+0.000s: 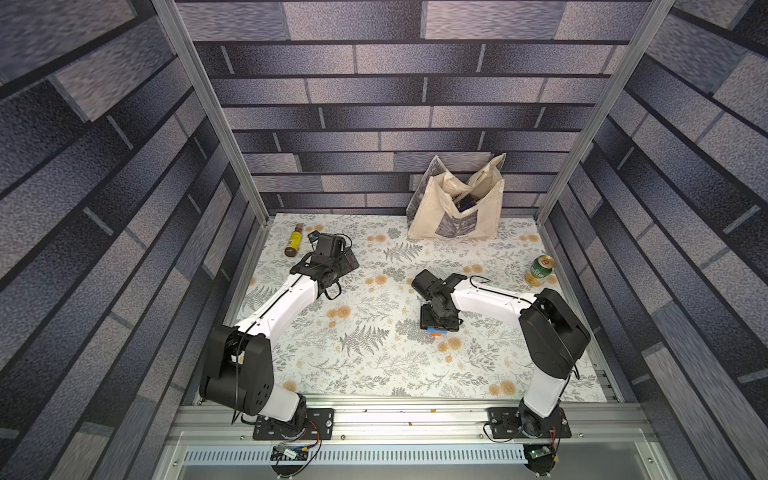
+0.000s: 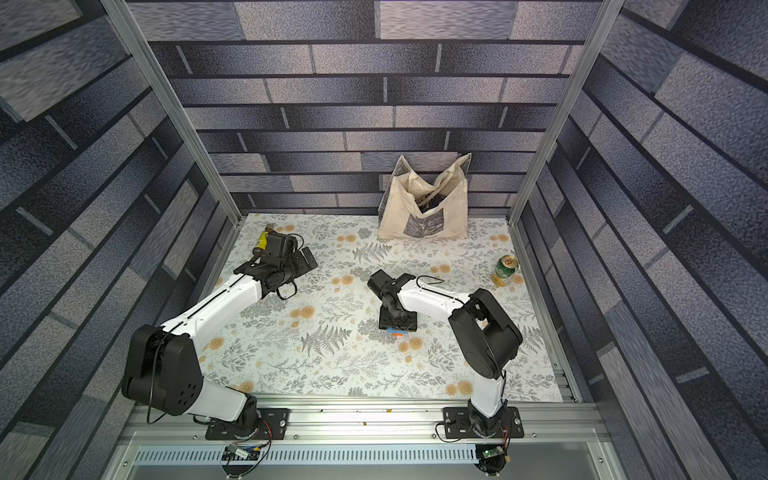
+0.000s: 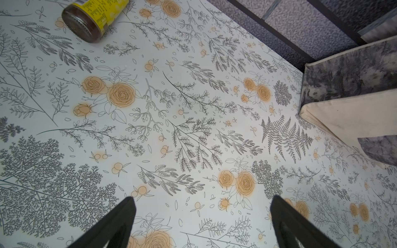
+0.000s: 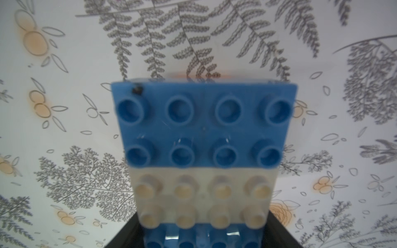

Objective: Assemble a rectangle with lego
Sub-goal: Assemble the lego brick with the lego brick.

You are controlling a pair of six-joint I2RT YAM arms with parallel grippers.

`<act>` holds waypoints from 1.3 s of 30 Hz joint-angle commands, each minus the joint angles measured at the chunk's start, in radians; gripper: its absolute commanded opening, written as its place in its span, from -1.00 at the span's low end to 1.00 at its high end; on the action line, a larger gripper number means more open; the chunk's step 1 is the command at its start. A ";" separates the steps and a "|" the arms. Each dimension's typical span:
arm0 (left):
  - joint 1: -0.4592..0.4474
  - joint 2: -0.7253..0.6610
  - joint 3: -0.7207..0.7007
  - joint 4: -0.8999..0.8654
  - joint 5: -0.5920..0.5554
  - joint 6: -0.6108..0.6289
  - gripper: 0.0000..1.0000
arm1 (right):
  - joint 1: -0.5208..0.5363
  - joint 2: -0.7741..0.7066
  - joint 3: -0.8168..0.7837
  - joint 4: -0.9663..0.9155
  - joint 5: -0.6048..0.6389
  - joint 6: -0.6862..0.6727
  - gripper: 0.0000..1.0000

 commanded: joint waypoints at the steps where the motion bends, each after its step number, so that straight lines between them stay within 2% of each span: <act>1: 0.007 0.006 0.018 0.000 -0.004 0.020 1.00 | -0.003 0.261 -0.180 0.079 -0.097 -0.003 -1.00; 5: 0.009 0.006 0.021 -0.005 -0.001 0.021 1.00 | -0.003 0.273 -0.176 0.109 -0.120 0.005 -1.00; 11: 0.009 0.008 0.026 -0.009 0.001 0.024 1.00 | -0.002 0.235 -0.119 0.050 -0.080 -0.033 -1.00; 15: 0.008 0.014 0.027 -0.002 0.008 0.021 1.00 | -0.003 0.205 -0.046 0.007 -0.057 -0.045 0.03; 16: 0.007 0.014 0.027 -0.002 0.009 0.021 1.00 | -0.002 0.198 -0.039 0.000 -0.050 -0.045 0.22; 22: 0.007 0.018 0.029 0.004 0.012 0.023 1.00 | -0.003 0.148 -0.021 -0.032 -0.023 -0.049 0.98; 30: 0.009 0.025 0.033 0.004 0.013 0.022 1.00 | -0.002 0.087 -0.029 -0.028 -0.040 -0.050 1.00; 39: 0.013 -0.009 0.034 -0.022 -0.046 0.032 1.00 | -0.003 -0.127 0.065 -0.174 -0.028 -0.103 1.00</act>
